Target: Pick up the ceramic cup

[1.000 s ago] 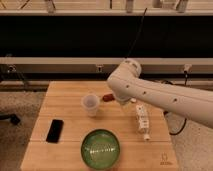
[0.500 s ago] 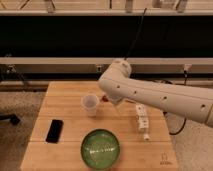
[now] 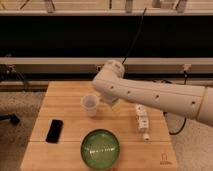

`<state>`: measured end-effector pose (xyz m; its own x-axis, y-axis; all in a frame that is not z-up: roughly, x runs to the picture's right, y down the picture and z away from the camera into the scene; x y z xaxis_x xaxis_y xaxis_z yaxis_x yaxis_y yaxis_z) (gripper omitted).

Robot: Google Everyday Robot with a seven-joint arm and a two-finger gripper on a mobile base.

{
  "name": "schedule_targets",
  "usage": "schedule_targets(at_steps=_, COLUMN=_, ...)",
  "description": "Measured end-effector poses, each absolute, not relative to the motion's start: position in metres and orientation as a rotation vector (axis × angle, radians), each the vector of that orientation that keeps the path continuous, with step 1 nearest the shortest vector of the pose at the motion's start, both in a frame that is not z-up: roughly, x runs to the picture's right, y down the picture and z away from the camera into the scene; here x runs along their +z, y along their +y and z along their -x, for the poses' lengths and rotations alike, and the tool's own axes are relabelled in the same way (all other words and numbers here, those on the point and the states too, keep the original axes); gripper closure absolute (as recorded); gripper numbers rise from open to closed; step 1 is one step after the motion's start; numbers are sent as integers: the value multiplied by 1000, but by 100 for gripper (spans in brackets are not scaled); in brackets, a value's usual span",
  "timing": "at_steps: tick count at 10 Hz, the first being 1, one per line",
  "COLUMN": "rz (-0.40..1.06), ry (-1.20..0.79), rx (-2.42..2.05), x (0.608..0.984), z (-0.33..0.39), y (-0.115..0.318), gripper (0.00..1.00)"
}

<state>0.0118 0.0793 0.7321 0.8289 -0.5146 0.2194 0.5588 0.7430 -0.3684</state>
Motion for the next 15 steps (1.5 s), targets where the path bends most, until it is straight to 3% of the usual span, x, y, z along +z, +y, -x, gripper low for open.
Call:
schedule_targets(at_steps=7, rz=461, ry=-141, rx=-708, x=752, z=45, y=101, gripper=20)
schedule_targets(at_steps=15, rz=504, ry=-172, rx=-787, x=784, z=55, y=124, gripper=20)
